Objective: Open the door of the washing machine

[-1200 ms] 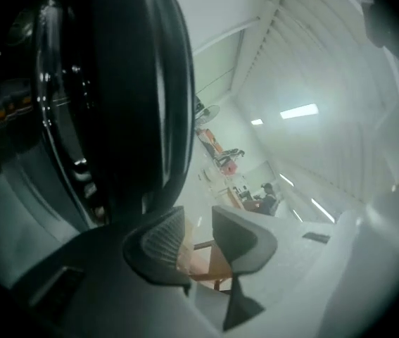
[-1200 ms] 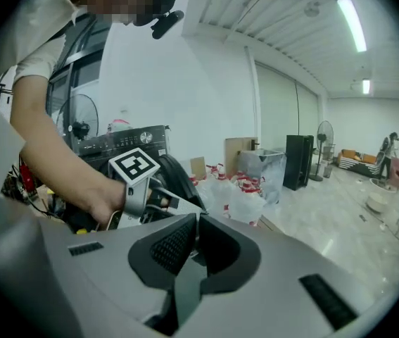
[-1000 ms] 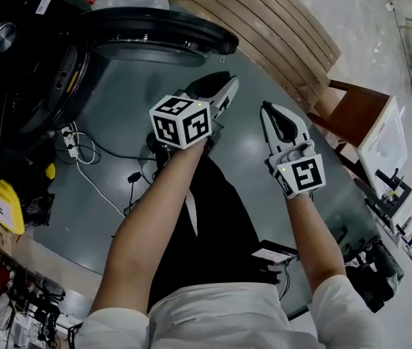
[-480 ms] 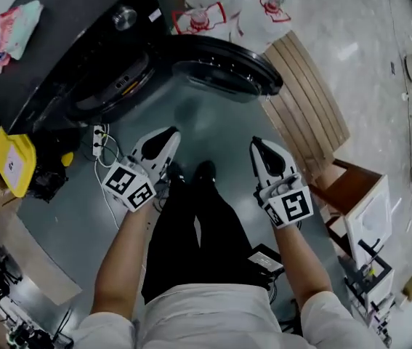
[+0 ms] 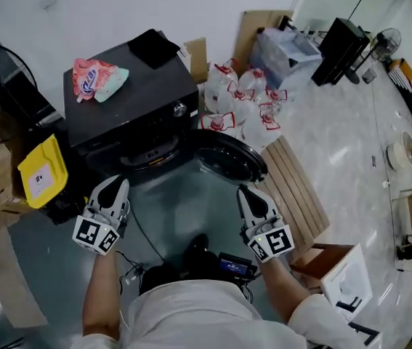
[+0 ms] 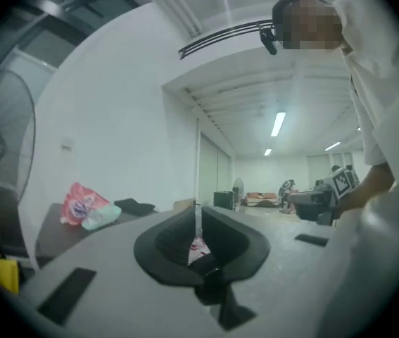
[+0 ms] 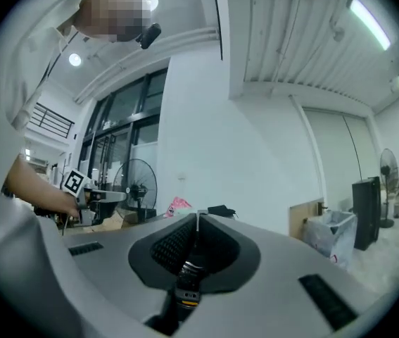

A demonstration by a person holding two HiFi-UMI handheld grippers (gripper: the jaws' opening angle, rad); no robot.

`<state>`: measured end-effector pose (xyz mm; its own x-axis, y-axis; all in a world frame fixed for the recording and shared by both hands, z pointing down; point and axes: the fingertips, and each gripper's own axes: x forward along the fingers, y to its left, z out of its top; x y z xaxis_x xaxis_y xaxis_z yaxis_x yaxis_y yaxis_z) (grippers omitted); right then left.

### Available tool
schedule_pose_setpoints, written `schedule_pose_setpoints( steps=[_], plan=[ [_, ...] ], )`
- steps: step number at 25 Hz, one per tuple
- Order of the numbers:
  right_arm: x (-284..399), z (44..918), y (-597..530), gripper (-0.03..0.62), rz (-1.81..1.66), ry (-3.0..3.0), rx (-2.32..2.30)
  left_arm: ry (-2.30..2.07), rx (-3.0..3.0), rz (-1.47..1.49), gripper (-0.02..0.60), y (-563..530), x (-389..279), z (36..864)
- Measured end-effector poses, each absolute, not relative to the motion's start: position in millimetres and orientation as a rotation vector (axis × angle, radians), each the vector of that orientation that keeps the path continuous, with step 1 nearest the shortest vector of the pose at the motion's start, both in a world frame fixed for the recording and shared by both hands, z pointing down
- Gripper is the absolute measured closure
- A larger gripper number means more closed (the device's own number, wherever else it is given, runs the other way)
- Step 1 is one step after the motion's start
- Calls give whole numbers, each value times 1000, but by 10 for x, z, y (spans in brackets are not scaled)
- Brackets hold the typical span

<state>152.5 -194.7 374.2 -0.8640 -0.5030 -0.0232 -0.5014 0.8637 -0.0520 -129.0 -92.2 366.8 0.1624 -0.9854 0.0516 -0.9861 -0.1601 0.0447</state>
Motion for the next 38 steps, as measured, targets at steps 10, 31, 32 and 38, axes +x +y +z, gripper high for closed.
schedule_pose_setpoints(
  steps=[10, 31, 32, 38],
  plan=[
    [1611, 2710, -707, 557, 152, 2864, -911, -2286, 2320, -76, 548, 1077, -1485, 2602],
    [1962, 3048, 1313, 557, 75, 2930, -947, -2357, 2193, -71, 549, 3030, -1061, 2985],
    [1986, 3054, 1342, 557, 73, 2940, -926, -2360, 2187, -67, 549, 3038, -993, 2970],
    [2365, 3242, 1557, 557, 1, 2980, -857, -2283, 2215, -27, 549, 2974, -288, 3072]
  ],
)
